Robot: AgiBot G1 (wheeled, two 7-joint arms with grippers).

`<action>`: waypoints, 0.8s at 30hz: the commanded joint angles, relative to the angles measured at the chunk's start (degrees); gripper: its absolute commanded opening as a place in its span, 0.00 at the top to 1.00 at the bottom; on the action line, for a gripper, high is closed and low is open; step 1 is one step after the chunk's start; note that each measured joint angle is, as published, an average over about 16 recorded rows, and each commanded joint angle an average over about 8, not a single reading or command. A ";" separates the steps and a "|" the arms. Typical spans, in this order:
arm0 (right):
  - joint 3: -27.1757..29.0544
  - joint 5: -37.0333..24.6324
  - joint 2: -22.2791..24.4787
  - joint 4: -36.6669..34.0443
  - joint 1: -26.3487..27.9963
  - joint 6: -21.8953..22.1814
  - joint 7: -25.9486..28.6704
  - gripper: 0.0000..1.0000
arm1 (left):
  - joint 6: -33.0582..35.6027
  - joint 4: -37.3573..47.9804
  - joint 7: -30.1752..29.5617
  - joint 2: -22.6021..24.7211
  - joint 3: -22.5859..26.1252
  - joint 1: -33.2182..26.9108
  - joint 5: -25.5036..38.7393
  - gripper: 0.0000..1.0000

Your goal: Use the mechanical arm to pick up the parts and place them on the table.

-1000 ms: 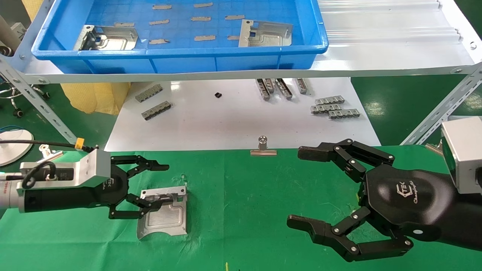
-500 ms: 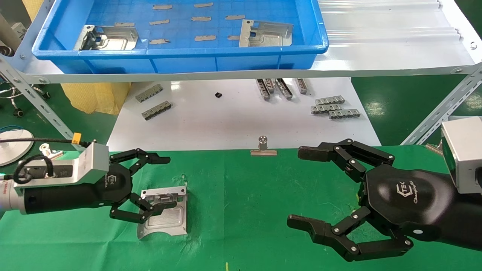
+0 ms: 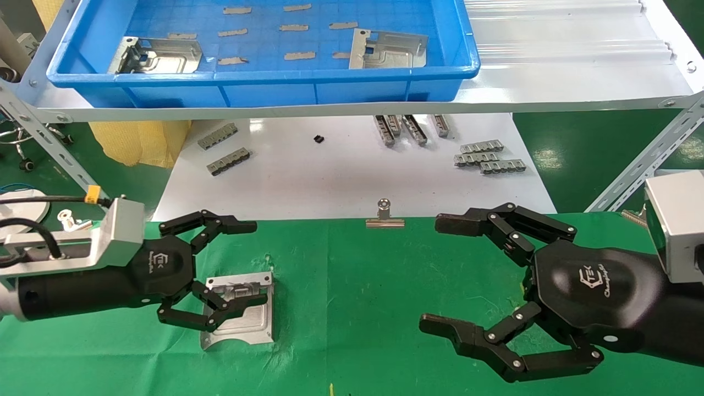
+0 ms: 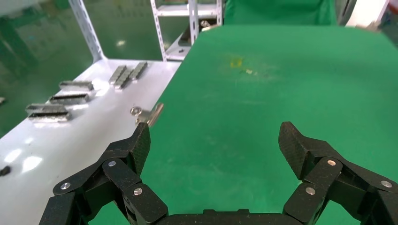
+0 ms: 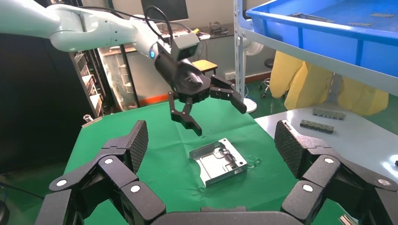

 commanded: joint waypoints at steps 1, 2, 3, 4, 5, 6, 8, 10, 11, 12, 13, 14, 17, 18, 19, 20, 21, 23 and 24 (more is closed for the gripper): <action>0.00 0.00 0.00 0.00 0.00 0.00 0.00 0.00 | -0.21 -2.18 -1.58 -0.57 -1.22 1.05 -0.40 0.00; 0.00 0.00 0.00 0.00 0.00 0.00 0.00 0.00 | -0.32 -3.29 -2.38 -0.86 -1.84 1.58 -0.60 0.00; 0.00 0.00 0.00 0.00 0.00 0.00 0.00 0.00 | -0.42 -4.36 -3.15 -1.14 -2.43 2.10 -0.79 0.00; 0.00 0.00 0.00 0.00 0.00 0.00 0.00 0.00 | -0.53 -5.46 -3.95 -1.43 -3.05 2.63 -0.99 0.00; 0.00 0.00 0.00 0.00 0.00 0.00 0.00 0.00 | -0.64 -6.58 -4.76 -1.72 -3.68 3.17 -1.19 0.00; 0.00 0.00 0.00 0.00 0.00 0.00 0.00 0.00 | -0.75 -7.65 -5.53 -2.00 -4.27 3.68 -1.39 0.00; 0.00 0.00 0.00 0.00 0.00 0.00 0.00 0.00 | -0.96 -9.86 -7.14 -2.57 -5.51 4.75 -1.79 0.00; 0.00 0.00 0.00 0.00 0.00 0.00 0.00 0.00 | -1.18 -12.07 -8.74 -3.15 -6.75 5.81 -2.19 0.00; 0.00 0.00 0.00 0.00 0.00 0.00 0.00 0.00 | -1.29 -13.18 -9.54 -3.44 -7.37 6.35 -2.39 0.00; 0.00 0.00 0.00 0.00 0.00 0.00 0.00 0.00 | -1.39 -14.25 -10.31 -3.72 -7.96 6.86 -2.59 0.00; 0.00 0.00 0.00 0.00 0.00 0.00 0.00 0.00 | -1.50 -15.35 -11.11 -4.01 -8.58 7.39 -2.79 0.00; 0.00 0.00 0.00 0.00 0.00 0.00 0.00 0.00 | -1.60 -16.46 -11.91 -4.29 -9.20 7.92 -2.99 0.00; 0.00 0.00 0.00 0.00 0.00 0.00 0.00 0.00 | -1.93 -19.75 -14.29 -5.15 -11.03 9.51 -3.58 0.00; 0.00 0.00 0.00 0.00 0.00 0.00 0.00 0.00 | -2.03 -20.81 -15.06 -5.43 -11.63 10.02 -3.78 0.00; 0.00 0.00 0.00 0.00 0.00 0.00 0.00 0.00 | -2.14 -21.92 -15.86 -5.72 -12.25 10.55 -3.98 0.00; 0.00 0.00 0.00 0.00 0.00 0.00 0.00 0.00 | -2.25 -23.03 -16.67 -6.01 -12.87 11.09 -4.18 0.00; 0.00 0.00 0.00 0.00 0.00 0.00 0.00 0.00 | -2.35 -24.10 -17.44 -6.29 -13.47 11.60 -4.37 0.00; 0.00 0.00 0.00 0.00 0.00 0.00 0.00 0.00 | -2.57 -26.31 -19.04 -6.87 -14.70 12.67 -4.78 0.00; 0.00 0.00 0.00 0.00 0.00 0.00 0.00 0.00 | -2.67 -27.38 -19.81 -7.14 -15.30 13.18 -4.97 0.00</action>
